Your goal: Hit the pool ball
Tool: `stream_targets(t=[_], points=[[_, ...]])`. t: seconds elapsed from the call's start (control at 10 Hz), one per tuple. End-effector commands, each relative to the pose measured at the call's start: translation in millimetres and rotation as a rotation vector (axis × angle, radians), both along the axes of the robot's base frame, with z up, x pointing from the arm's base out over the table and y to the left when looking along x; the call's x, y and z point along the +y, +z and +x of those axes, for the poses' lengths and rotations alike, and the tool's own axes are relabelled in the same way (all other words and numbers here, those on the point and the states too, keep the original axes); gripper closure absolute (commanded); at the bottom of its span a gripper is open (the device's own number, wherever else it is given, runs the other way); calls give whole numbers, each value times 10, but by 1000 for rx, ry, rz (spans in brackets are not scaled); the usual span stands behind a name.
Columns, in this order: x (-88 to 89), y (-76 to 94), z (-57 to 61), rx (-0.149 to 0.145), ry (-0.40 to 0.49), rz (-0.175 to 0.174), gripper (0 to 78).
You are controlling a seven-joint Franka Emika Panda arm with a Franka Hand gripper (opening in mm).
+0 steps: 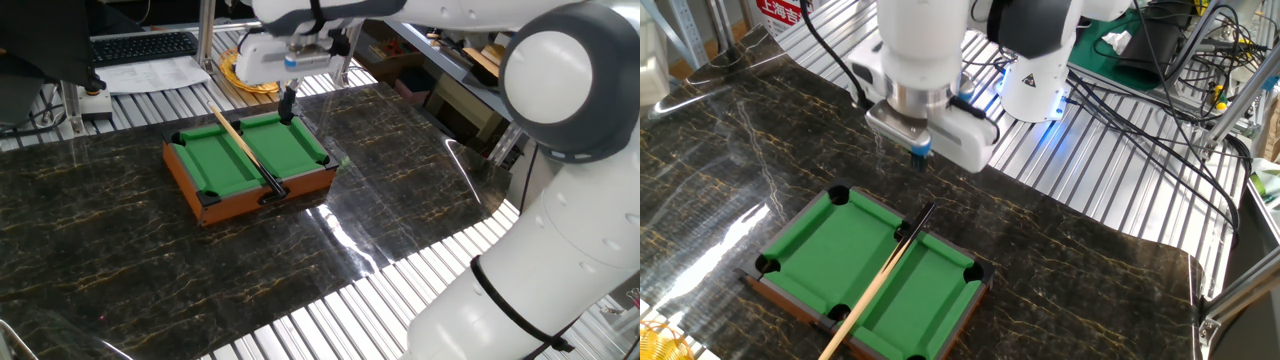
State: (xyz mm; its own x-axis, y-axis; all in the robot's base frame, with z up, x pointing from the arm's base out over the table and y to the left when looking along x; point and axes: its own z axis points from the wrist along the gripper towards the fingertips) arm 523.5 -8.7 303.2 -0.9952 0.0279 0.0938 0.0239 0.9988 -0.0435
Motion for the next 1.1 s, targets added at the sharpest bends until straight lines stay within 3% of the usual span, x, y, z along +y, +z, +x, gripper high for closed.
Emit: stream_targets(t=[0.1, 0.4, 0.6, 0.8, 1.1], points=[[-39, 143, -34, 26, -16, -54, 764], [-79, 167, -48, 36, -10, -48, 764], [-69, 140, -38, 60, -14, -28, 764], [-64, 131, -40, 62, -12, -7, 764], [-63, 130, -40, 59, -7, -5, 764]])
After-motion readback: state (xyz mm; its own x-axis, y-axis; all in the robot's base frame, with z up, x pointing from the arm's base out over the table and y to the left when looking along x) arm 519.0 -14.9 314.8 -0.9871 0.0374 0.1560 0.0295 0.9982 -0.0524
